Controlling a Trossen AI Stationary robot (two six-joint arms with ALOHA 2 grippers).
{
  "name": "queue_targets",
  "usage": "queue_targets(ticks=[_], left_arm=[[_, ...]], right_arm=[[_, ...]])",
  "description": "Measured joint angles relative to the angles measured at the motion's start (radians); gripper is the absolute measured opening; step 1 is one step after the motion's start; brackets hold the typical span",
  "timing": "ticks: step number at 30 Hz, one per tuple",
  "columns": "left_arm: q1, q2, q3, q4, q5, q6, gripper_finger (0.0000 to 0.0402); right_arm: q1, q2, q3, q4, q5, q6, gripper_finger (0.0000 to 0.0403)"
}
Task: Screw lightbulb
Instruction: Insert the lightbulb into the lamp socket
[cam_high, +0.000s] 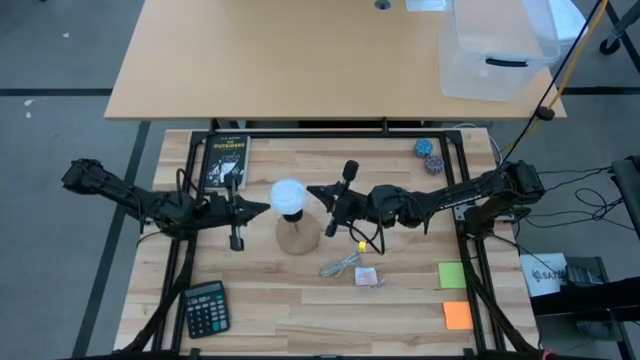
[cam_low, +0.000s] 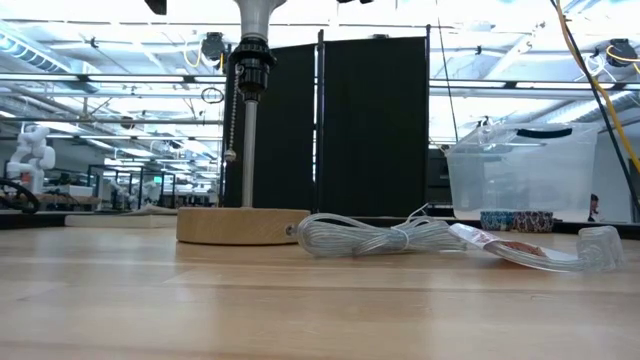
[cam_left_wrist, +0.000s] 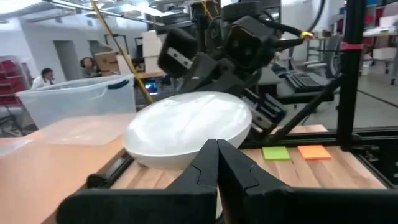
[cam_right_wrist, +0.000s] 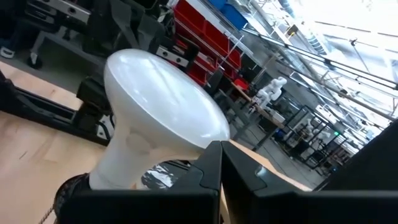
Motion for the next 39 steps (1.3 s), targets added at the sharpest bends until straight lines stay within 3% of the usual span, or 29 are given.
queue_targets(ticks=[14,25,35,39], left_arm=[[0.086,0.005,0.000,-0.105,-0.088,-0.030,0.0000],[0.141,-0.010,0.000,-0.045,-0.090,-0.045,0.0000],[0.078,-0.027,0.000,0.075,0.087,0.037,0.0000],[0.046,-0.027,0.000,0.078,0.101,0.076,0.0000]], right_arm=[[0.063,0.002,-0.001,-0.037,-0.042,-0.020,0.0000],[0.066,0.005,-0.001,-0.119,-0.068,0.027,0.0000],[-0.015,0.023,0.000,-0.123,-0.002,0.066,0.0000],[-0.045,0.023,0.000,-0.086,-0.003,0.076,0.0000]])
